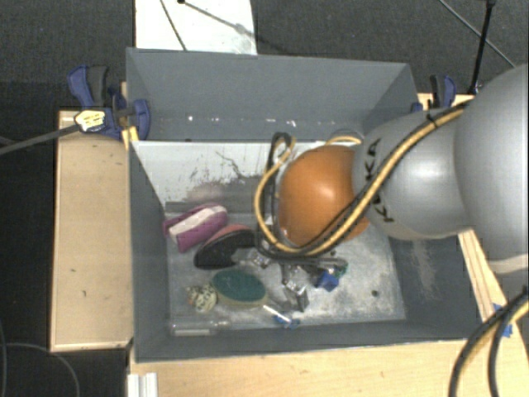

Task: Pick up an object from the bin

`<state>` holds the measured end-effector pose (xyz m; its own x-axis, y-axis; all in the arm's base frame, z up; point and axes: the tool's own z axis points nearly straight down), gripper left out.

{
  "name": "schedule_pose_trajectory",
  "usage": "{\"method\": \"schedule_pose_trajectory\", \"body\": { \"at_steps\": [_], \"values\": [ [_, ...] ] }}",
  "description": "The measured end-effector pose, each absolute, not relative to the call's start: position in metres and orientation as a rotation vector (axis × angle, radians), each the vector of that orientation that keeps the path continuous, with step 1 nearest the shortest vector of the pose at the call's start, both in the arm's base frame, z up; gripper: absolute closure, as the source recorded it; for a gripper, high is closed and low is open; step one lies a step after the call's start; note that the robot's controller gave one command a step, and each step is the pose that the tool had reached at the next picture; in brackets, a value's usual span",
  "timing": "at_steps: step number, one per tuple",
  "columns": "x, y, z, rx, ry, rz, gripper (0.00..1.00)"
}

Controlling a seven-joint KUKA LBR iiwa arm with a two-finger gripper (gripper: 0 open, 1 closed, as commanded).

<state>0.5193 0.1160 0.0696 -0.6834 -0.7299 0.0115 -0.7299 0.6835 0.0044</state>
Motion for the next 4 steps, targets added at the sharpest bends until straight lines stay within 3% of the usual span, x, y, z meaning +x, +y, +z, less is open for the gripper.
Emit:
{"method": "schedule_pose_trajectory", "body": {
  "at_steps": [1,2,3,4],
  "values": [
    [0.506,0.18,0.073,1.141,-2.934,0.008,0.0],
    [0.498,0.215,0.074,1.175,-2.932,0.008,0.0],
    [0.516,0.251,0.071,0.938,-3.001,0.005,0.0],
    [0.495,0.25,0.078,1.07,-2.998,0.005,0.0]
  ]
}}
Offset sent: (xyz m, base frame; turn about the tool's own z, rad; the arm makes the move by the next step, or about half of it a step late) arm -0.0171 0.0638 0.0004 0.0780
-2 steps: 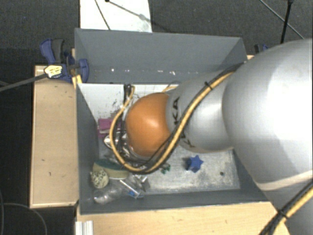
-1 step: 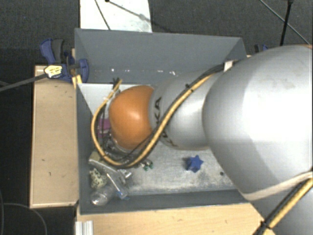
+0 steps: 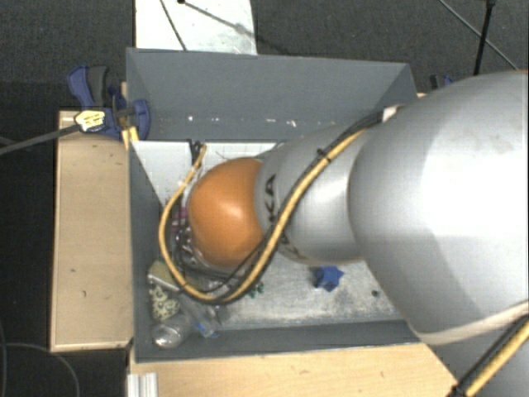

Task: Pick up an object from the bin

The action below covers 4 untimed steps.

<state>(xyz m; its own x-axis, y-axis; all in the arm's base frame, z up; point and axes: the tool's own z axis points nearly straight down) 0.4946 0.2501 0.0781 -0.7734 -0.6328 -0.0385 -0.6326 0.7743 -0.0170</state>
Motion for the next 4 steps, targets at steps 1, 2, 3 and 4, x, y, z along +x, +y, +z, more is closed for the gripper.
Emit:
{"method": "schedule_pose_trajectory", "body": {
  "at_steps": [1,2,3,4],
  "values": [
    [0.497,0.25,0.08,-0.899,2.985,-0.013,0.0],
    [0.501,0.247,0.076,-0.8,3.02,-0.008,0.0],
    [0.494,0.245,0.082,-0.804,3.014,-0.007,0.0],
    [0.513,0.251,0.086,-0.729,3.052,-0.001,0.0]
  ]
}}
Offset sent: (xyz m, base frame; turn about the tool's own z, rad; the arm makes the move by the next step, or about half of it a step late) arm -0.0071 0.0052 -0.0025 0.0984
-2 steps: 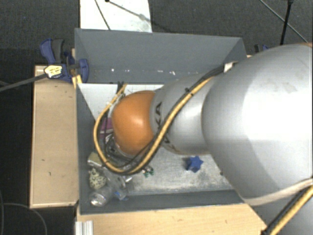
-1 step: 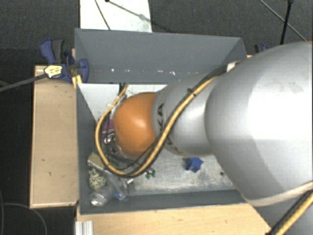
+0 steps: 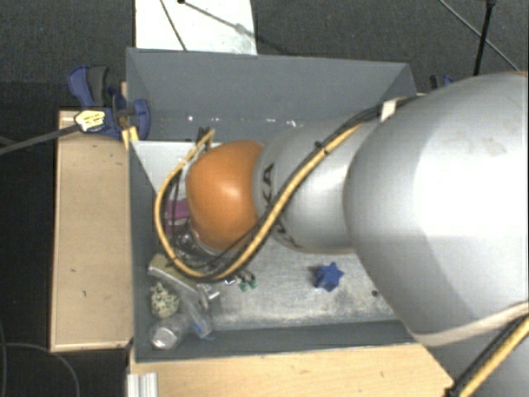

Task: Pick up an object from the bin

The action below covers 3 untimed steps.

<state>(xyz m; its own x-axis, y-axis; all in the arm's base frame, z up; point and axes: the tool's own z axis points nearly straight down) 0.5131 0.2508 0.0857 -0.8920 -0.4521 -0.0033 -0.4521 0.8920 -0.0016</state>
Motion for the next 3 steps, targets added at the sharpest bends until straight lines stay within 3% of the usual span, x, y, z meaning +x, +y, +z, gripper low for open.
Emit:
{"method": "schedule_pose_trajectory", "body": {
  "at_steps": [1,2,3],
  "values": [
    [0.537,0.252,0.07,-0.639,3.07,0.002,0.0],
    [0.495,0.255,0.08,-1.274,2.818,-0.003,0.0],
    [0.53,0.252,0.071,-1.194,2.9,-0.001,0.0]
  ]
}}
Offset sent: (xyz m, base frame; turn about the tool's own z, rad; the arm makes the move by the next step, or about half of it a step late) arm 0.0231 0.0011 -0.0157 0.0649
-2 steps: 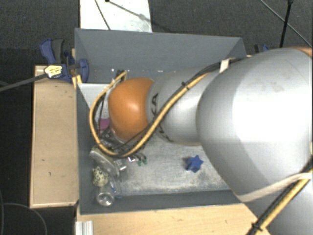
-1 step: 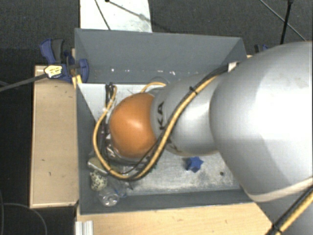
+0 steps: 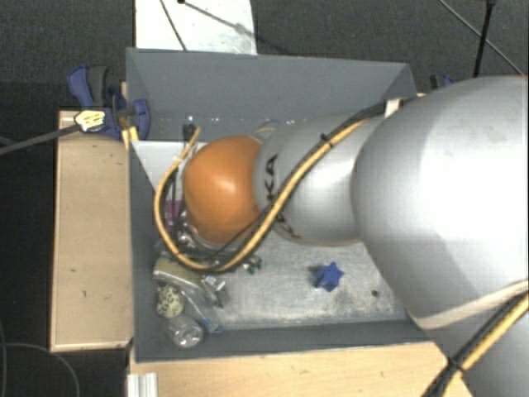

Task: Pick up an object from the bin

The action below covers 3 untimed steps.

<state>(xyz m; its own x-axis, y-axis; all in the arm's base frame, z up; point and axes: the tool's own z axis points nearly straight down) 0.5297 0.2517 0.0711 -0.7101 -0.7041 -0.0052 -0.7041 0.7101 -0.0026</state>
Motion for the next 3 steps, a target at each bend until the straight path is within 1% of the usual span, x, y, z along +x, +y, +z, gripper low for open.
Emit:
{"method": "schedule_pose_trajectory", "body": {
  "at_steps": [1,2,3],
  "values": [
    [0.529,0.251,0.071,-1.194,2.903,-0.003,1.0],
    [0.513,0.243,0.183,-1.209,2.888,0.001,1.0],
    [0.526,0.241,0.247,-1.241,2.874,0.001,1.0]
  ]
}}
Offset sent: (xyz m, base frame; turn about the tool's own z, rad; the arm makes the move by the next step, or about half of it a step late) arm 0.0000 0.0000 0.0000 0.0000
